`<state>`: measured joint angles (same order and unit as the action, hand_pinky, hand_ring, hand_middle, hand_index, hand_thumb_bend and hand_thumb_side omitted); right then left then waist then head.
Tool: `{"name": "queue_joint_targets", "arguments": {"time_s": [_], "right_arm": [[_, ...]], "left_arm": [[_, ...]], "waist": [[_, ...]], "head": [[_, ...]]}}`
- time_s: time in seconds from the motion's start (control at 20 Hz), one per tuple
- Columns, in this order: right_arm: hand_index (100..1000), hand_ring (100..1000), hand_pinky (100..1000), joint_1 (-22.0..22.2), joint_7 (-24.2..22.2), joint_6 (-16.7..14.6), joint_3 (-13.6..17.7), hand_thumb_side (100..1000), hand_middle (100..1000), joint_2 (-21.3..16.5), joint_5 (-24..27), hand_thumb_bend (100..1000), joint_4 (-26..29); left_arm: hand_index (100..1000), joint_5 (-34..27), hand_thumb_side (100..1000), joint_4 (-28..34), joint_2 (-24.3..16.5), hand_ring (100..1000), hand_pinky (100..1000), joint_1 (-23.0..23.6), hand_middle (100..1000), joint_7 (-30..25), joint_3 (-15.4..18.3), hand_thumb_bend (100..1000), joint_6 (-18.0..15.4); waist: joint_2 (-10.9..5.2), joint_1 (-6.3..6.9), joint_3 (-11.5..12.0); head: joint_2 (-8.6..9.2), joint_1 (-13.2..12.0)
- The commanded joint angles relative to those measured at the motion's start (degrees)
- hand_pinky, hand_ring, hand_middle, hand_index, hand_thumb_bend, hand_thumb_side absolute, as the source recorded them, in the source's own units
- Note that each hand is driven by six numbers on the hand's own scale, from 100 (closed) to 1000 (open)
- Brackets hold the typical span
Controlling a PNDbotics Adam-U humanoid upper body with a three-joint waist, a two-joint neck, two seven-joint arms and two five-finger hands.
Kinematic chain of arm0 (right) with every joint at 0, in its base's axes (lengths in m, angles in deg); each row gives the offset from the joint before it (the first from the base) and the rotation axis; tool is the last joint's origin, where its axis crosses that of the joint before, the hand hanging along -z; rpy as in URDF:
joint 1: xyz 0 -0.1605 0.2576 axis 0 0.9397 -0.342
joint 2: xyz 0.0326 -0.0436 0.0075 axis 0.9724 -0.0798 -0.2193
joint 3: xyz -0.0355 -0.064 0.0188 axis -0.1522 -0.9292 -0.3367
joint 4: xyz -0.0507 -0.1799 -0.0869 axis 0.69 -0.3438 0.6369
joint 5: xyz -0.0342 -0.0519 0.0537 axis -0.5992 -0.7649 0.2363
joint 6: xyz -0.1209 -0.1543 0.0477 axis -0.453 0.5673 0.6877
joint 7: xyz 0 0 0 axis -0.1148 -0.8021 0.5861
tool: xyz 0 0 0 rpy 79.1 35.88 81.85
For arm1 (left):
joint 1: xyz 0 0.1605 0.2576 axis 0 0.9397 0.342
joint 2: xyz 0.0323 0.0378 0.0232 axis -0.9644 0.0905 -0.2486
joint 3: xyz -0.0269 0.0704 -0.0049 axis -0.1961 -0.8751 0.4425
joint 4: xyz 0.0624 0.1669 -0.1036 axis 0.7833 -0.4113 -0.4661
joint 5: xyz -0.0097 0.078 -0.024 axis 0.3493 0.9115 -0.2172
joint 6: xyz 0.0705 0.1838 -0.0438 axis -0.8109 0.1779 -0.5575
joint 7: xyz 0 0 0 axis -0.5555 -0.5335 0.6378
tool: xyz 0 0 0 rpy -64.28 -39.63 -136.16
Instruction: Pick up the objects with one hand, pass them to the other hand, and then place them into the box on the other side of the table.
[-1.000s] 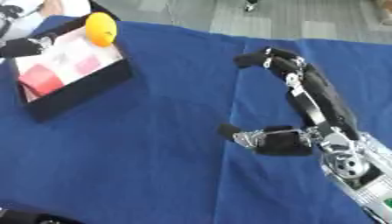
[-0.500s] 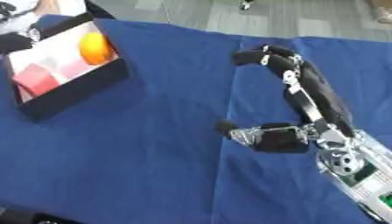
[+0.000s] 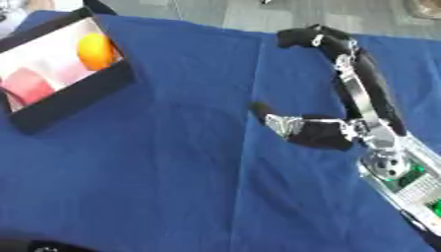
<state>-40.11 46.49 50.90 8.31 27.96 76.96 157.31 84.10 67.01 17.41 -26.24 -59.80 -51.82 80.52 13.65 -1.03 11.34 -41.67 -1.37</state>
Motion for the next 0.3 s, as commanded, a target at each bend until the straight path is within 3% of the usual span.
{"name": "queue_joint_targets", "arguments": {"time_s": [0.05,0.15,0.2,0.3], "right_arm": [[816,786,806,0.9,2.6,0.6,3.6,176,665,-2.2,2.9,454,1.0],[814,785,800,2.6,4.2,1.6,5.3,196,658,-2.4,4.5,439,1.0],[812,785,798,3.6,4.8,2.1,5.9,142,655,-2.4,5.4,503,1.0],[808,785,796,5.7,5.4,2.8,7.0,130,651,-2.3,7.1,518,1.0]], "left_arm": [[805,-2.8,812,5.1,-1.1,683,975,1.1,662,2.1,2.6,100,-1.6],[803,-4.4,804,7.9,-0.9,679,979,2.9,670,2.8,3.4,100,-1.9],[801,-5.3,800,9.2,-0.7,677,980,3.7,675,3.3,3.6,100,-1.9],[807,-7.0,814,12.0,0.1,682,984,5.5,696,4.0,3.8,100,-2.1]], "waist": [[-2.14,-0.71,0.0],[-2.25,-0.94,-0.1],[-2.32,-1.07,-0.2],[-2.41,-1.31,-0.3]], "head": [[-0.19,0.7],[-0.50,1.4],[-0.65,1.8],[-0.76,2.6]]}}
